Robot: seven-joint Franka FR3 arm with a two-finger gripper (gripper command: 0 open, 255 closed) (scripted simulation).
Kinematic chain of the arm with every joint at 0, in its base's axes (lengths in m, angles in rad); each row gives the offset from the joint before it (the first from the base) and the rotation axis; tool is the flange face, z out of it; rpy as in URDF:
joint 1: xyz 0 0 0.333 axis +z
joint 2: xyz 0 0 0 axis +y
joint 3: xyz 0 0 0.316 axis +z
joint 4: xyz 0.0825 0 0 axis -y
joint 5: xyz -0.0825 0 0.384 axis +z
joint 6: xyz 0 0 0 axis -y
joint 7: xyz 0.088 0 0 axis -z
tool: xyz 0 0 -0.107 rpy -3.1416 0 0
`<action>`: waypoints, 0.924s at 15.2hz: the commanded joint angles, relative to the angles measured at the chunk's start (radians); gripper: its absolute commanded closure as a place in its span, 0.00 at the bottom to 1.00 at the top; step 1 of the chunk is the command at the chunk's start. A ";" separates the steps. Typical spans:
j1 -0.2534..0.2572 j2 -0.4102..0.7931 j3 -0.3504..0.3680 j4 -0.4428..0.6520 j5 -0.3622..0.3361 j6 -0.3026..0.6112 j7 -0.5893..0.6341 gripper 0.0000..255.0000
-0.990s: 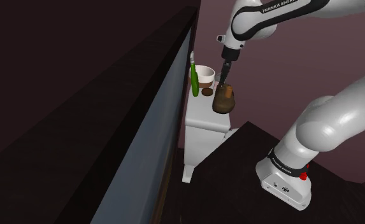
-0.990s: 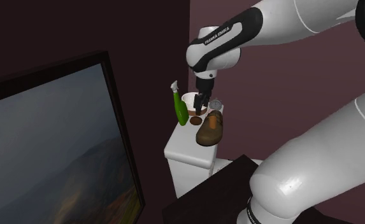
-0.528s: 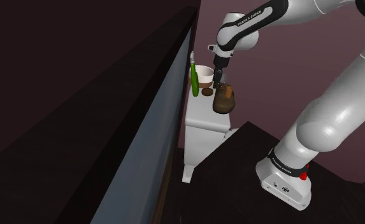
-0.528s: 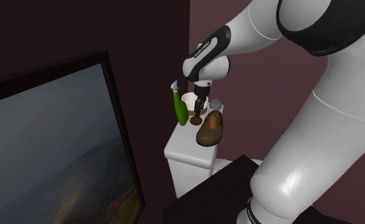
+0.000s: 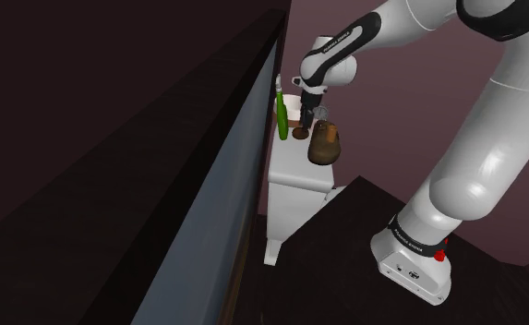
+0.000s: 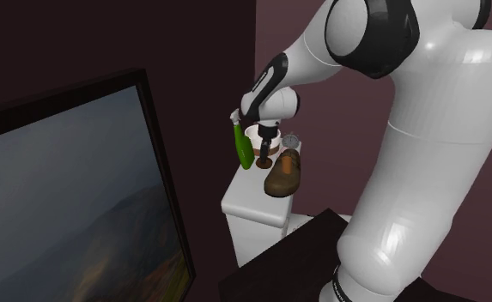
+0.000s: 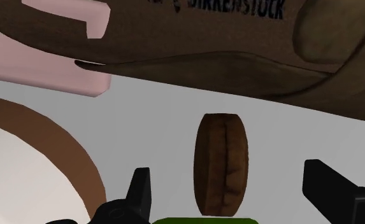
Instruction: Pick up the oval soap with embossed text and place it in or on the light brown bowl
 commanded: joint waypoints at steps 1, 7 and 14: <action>-0.001 0.022 0.002 -0.004 0.012 0.025 -0.011 0.00; -0.002 0.049 0.006 -0.011 0.027 0.057 -0.021 0.00; -0.001 0.051 0.007 -0.001 0.026 0.049 -0.018 1.00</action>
